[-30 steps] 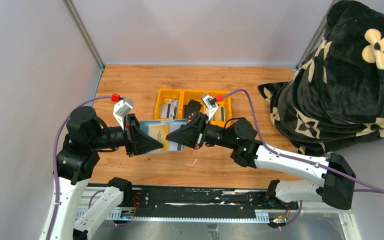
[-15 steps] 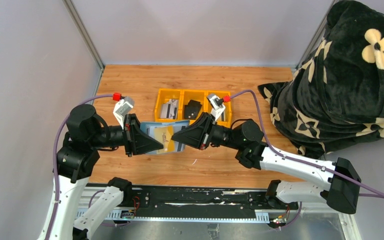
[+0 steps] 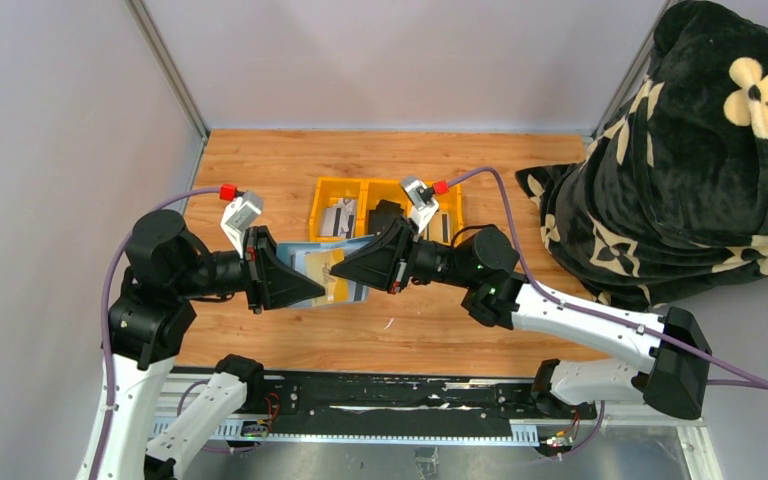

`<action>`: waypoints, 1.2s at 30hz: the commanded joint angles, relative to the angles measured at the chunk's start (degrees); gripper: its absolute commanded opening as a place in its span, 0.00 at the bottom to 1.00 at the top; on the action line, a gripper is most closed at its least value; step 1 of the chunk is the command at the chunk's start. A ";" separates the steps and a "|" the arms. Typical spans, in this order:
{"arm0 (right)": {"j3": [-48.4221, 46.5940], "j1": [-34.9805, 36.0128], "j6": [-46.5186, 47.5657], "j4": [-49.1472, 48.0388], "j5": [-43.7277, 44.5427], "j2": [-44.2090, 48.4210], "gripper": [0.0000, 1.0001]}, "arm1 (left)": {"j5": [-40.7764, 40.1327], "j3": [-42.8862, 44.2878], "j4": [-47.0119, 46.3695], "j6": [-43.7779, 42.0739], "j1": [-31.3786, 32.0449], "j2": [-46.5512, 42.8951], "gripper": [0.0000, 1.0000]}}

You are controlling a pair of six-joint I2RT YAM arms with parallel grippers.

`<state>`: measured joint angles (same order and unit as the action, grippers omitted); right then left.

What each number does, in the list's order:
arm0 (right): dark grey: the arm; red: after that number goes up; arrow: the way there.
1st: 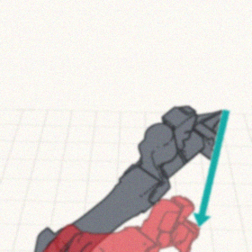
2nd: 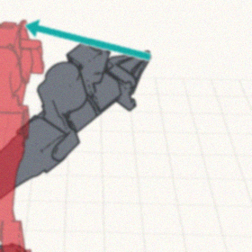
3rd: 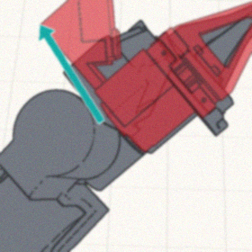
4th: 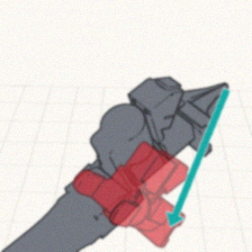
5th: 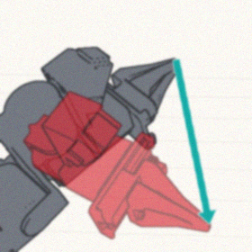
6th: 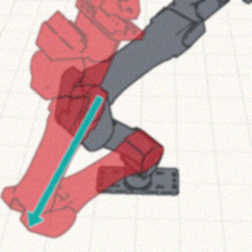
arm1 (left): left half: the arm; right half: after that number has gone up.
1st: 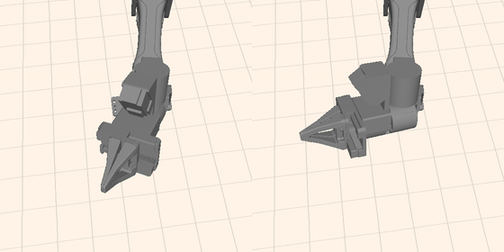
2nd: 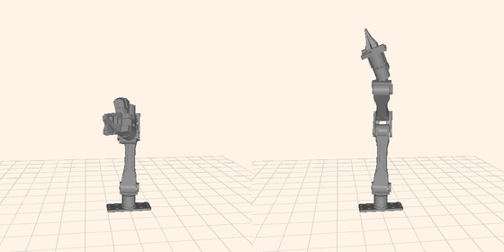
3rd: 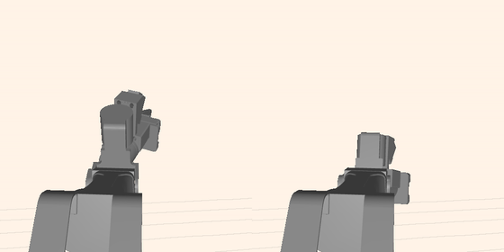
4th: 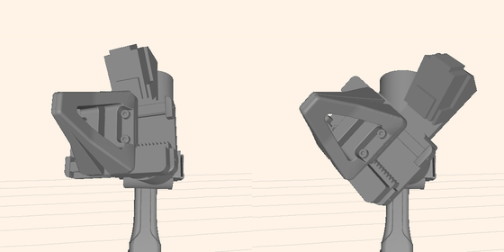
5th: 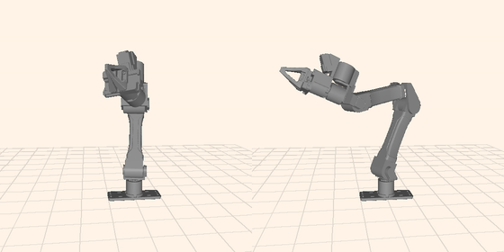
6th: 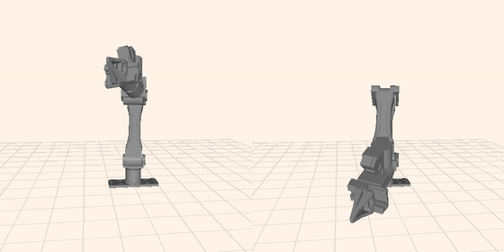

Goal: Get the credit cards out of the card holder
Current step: Remove the credit card from the card holder, then place the credit card in the storage box.

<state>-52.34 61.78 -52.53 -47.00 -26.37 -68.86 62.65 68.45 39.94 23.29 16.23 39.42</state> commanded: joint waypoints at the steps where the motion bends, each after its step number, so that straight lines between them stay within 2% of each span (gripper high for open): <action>1: -0.29 0.34 1.14 0.88 -0.10 0.24 0.00 | 2.54 1.49 -2.80 2.40 0.65 0.22 0.00; 9: 6.85 -0.42 1.64 0.25 4.17 6.54 0.00 | 1.81 2.47 -9.04 7.80 0.67 0.26 0.00; 15: 10.63 -3.30 0.32 2.52 5.72 11.51 0.00 | 1.07 2.86 -8.97 7.39 0.65 0.31 0.00; 18: 11.96 -10.69 -1.68 8.75 5.06 16.15 0.00 | 0.11 3.64 -6.46 4.24 0.65 0.44 0.00; 23: 11.31 -28.65 -1.34 24.44 -1.70 22.59 0.00 | -6.63 7.91 6.09 -8.50 0.65 2.40 0.00; 26: 6.32 -37.37 5.89 40.54 -3.93 20.45 0.00 | -10.18 8.99 10.03 -12.96 0.65 3.06 0.00; 29: 1.05 -41.79 13.56 53.56 -3.43 14.23 0.00 | -10.46 8.77 10.08 -13.55 0.65 2.82 0.00; 31: -1.70 -43.83 17.88 58.50 -0.91 9.07 0.00 | -10.19 8.95 10.07 -13.90 0.65 2.80 0.00; 36: -6.30 -44.38 23.95 60.48 5.51 -1.66 0.00 | -8.35 9.54 10.07 -13.98 0.65 2.29 0.00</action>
<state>-55.24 18.28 -36.80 4.43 -24.84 -64.55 53.30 76.23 50.04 10.90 16.64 42.11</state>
